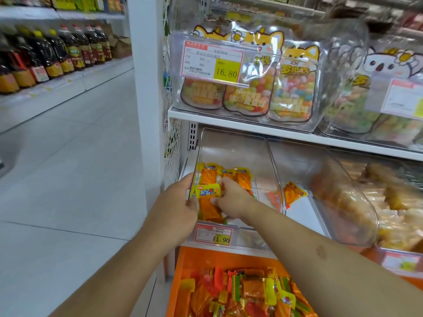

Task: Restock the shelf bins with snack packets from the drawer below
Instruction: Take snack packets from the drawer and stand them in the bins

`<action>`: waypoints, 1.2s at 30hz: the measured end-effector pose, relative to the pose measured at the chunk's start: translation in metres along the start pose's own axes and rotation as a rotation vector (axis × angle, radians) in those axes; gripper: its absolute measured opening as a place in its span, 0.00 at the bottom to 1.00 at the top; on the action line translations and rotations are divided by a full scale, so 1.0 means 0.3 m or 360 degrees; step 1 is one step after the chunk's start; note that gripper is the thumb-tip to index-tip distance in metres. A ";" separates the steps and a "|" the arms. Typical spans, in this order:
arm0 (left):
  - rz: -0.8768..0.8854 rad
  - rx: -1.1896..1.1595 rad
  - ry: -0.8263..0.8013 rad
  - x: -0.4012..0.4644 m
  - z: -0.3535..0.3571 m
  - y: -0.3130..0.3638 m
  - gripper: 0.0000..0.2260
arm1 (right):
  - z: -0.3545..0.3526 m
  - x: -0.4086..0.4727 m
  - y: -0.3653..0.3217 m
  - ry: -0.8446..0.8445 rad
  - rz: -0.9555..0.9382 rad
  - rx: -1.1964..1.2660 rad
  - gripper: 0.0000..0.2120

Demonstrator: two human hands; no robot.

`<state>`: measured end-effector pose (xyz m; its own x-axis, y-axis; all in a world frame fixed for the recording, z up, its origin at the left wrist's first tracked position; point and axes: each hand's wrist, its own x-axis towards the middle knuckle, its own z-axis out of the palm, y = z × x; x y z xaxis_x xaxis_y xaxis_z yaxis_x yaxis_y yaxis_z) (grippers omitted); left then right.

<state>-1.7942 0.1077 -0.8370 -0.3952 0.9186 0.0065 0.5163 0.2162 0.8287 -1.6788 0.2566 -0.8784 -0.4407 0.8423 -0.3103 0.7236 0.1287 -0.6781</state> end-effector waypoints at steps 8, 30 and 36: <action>-0.0002 0.0011 0.0004 0.007 0.002 -0.006 0.23 | -0.024 0.000 0.001 0.0061 0.0105 0.0021 0.18; -0.0033 -0.0076 0.0015 0.002 0.003 0.001 0.24 | -0.029 -0.019 0.029 -0.0291 0.0262 0.0580 0.14; -0.0040 -0.0077 0.0035 -0.002 0.005 0.014 0.23 | -0.032 -0.035 0.024 -0.0454 0.0144 0.0636 0.15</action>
<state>-1.7906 0.1087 -0.8344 -0.4244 0.9055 -0.0028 0.4688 0.2224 0.8548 -1.6639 0.2538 -0.8736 -0.5536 0.6571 -0.5116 0.5302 -0.1957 -0.8250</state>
